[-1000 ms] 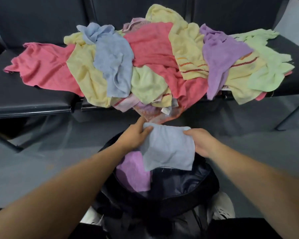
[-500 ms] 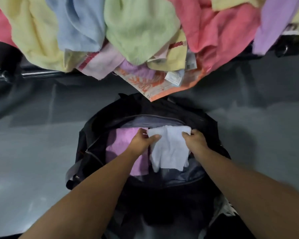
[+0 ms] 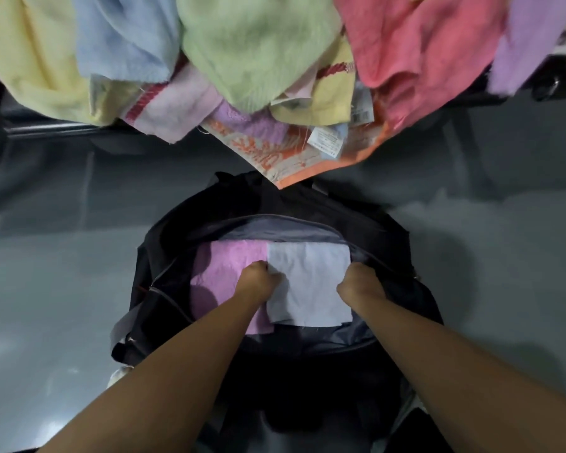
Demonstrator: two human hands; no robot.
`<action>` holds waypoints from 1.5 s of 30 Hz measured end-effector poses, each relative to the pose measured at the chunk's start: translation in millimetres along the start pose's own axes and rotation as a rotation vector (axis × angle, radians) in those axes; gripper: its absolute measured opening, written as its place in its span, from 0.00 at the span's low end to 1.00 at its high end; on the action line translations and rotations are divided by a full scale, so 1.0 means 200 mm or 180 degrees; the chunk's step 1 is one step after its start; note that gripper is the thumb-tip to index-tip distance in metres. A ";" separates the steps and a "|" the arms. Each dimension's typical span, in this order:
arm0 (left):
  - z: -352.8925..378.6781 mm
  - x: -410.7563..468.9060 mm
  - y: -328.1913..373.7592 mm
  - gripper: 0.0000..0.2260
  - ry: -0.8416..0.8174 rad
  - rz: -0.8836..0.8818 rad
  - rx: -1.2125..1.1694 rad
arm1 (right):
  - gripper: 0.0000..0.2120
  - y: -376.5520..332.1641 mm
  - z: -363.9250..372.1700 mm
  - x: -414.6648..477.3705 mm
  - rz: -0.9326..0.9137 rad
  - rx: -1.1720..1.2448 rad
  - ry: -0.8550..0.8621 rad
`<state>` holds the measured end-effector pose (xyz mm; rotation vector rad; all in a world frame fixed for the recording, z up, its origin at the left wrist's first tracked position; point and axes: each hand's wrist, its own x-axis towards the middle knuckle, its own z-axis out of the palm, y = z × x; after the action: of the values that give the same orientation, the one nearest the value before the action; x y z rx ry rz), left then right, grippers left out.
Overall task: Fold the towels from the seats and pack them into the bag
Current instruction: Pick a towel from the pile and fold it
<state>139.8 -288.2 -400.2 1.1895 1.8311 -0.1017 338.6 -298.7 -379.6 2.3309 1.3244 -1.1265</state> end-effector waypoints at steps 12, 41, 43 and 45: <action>-0.87 -0.59 0.39 0.08 0.0222 0.1464 0.1081 | 0.10 -0.37 -0.73 -0.57 -0.1395 -0.0057 0.0181; -1.83 -0.71 0.61 0.18 0.2404 0.1781 -0.0280 | 0.31 -1.23 -1.37 -0.88 -0.3121 -0.0309 0.1993; -1.87 -0.76 0.57 0.15 0.2381 0.2016 -0.0542 | 0.32 -1.30 -1.33 -0.92 -0.3374 0.0021 0.1800; -1.89 -0.85 0.54 0.07 0.2137 0.2405 -0.0999 | 0.28 -1.33 -1.31 -0.99 -0.3702 0.0667 0.1438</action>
<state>-3.6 -154.6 -19.4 1.7177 1.6955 1.0809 197.7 -132.7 -16.9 1.9031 3.0533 -0.9725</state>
